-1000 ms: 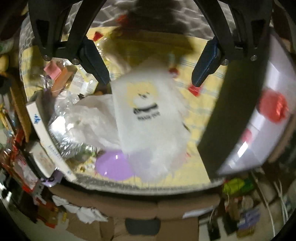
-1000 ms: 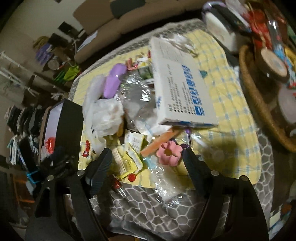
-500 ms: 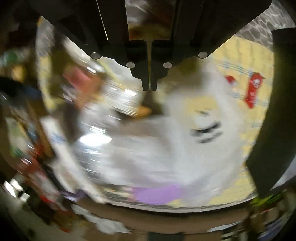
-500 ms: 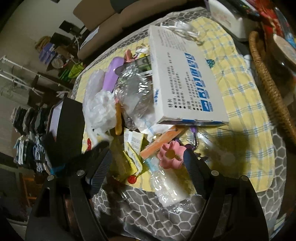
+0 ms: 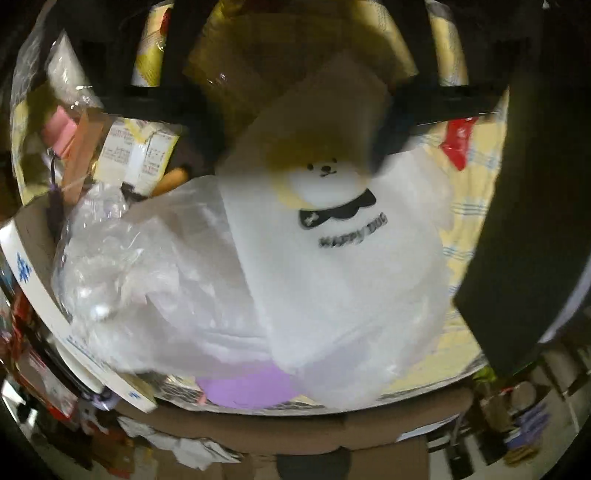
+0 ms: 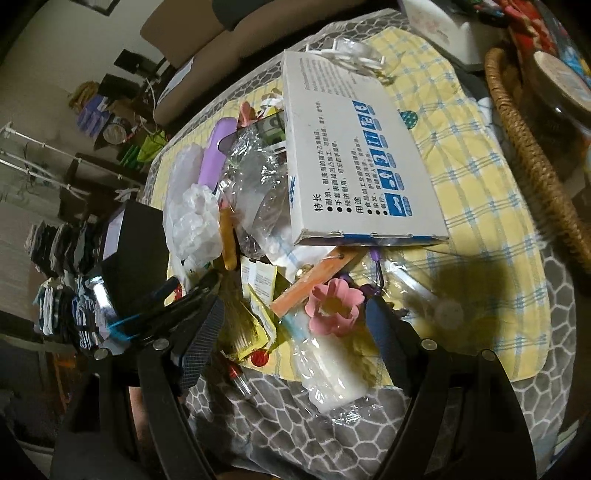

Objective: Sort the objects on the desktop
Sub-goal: 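Move the left tool to the white Happy Dog bag while the right tool reaches a white plastic bag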

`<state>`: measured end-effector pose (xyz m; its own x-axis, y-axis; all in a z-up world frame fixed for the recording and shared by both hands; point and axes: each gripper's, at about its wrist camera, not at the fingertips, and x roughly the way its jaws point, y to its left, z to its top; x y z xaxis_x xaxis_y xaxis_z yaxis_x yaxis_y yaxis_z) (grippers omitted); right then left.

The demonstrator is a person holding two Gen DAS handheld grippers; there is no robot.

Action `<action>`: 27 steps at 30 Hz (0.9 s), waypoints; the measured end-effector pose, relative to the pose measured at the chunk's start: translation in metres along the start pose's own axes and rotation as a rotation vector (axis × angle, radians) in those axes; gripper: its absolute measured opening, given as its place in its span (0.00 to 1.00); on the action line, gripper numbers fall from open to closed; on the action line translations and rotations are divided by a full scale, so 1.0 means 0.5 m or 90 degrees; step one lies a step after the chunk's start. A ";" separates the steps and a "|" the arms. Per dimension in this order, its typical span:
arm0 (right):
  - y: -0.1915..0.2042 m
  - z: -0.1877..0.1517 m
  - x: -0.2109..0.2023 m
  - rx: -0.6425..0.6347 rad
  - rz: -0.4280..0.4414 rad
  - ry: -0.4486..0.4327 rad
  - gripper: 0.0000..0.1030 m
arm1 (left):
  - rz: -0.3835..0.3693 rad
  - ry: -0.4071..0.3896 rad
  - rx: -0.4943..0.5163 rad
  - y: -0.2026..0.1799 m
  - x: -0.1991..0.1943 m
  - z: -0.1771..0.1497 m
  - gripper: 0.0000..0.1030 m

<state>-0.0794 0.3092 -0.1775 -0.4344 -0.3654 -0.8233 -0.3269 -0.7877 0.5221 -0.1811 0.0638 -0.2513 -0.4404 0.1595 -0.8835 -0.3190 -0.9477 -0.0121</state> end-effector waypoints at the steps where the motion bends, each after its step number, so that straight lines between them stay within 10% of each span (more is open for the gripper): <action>1: -0.002 0.001 0.000 0.000 0.001 0.000 0.75 | -0.010 0.002 -0.006 0.001 -0.008 -0.005 0.39; 3: -0.002 0.002 0.001 0.002 0.003 -0.009 0.75 | -0.004 0.019 -0.016 0.011 -0.032 -0.012 0.11; 11: 0.075 0.041 0.092 0.004 0.196 -0.078 0.78 | 0.033 0.023 -0.016 0.038 -0.090 -0.041 0.12; 14: 0.137 0.048 0.185 0.012 0.142 -0.046 0.78 | 0.029 0.033 -0.027 0.087 -0.081 -0.018 0.12; 18: 0.196 0.034 0.244 -0.041 0.091 -0.052 0.21 | 0.068 0.032 -0.035 0.118 -0.086 -0.010 0.12; 27: 0.078 0.024 0.008 0.006 0.078 -0.208 0.13 | 0.162 0.034 -0.104 0.221 -0.106 -0.010 0.20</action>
<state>-0.1039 0.2830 -0.1578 -0.7159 -0.2779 -0.6406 -0.2626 -0.7430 0.6157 -0.1888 -0.0508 -0.2084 -0.4435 -0.0999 -0.8907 -0.0628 -0.9879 0.1421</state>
